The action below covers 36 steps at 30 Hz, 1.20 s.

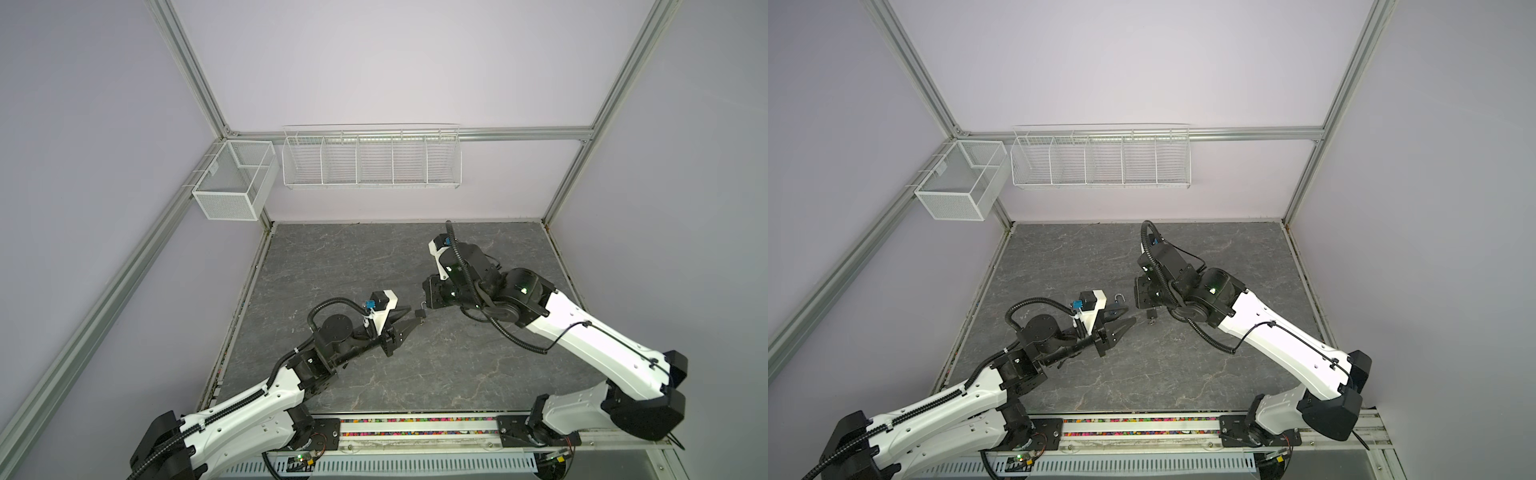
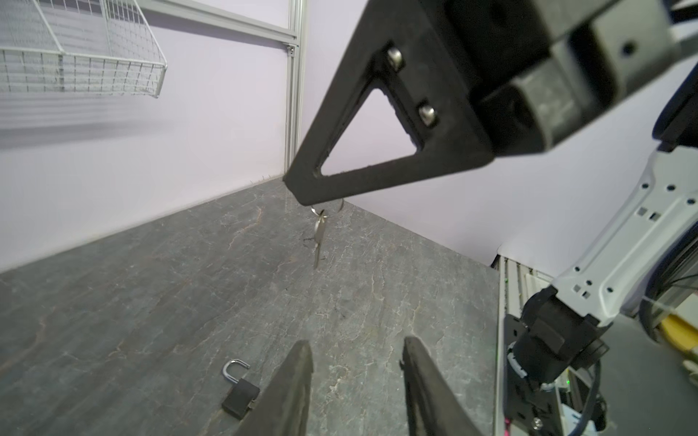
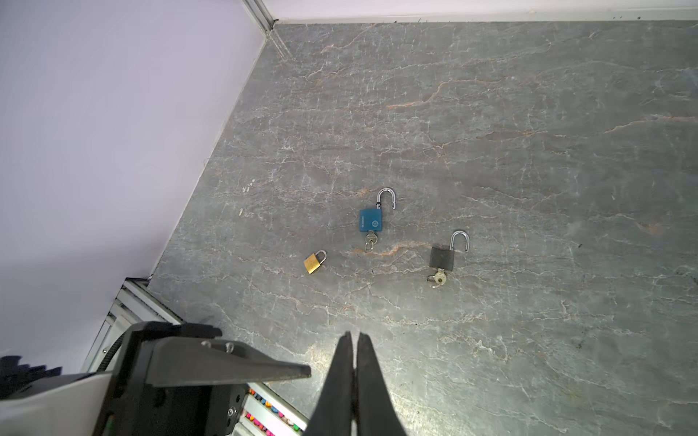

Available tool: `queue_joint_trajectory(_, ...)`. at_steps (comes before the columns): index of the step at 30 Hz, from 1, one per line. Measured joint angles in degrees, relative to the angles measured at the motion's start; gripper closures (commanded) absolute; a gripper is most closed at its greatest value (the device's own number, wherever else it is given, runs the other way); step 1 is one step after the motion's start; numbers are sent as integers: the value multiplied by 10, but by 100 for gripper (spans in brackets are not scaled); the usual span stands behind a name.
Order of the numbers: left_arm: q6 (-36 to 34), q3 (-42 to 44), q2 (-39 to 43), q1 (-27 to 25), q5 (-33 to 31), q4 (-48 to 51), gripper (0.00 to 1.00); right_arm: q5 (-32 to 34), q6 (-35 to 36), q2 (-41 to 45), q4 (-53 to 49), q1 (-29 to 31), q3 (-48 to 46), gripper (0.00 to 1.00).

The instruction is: Unlock with the key

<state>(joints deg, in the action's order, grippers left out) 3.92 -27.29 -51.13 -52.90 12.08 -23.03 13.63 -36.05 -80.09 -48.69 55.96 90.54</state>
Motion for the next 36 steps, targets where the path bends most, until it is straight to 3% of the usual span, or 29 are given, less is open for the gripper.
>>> queue_joint_trajectory(13, -89, 1, -75, 0, -18, -101, 72, -49, -11, 0, -3, 0, 0, 93)
queue_joint_trajectory(22, -90, -6, -125, 0, -8, -152, 84, -56, -13, 3, -3, 0, 0, 93)
queue_joint_trajectory(36, -85, -7, -132, 0, 14, -183, 87, -54, -15, 21, -2, 0, -3, 93)
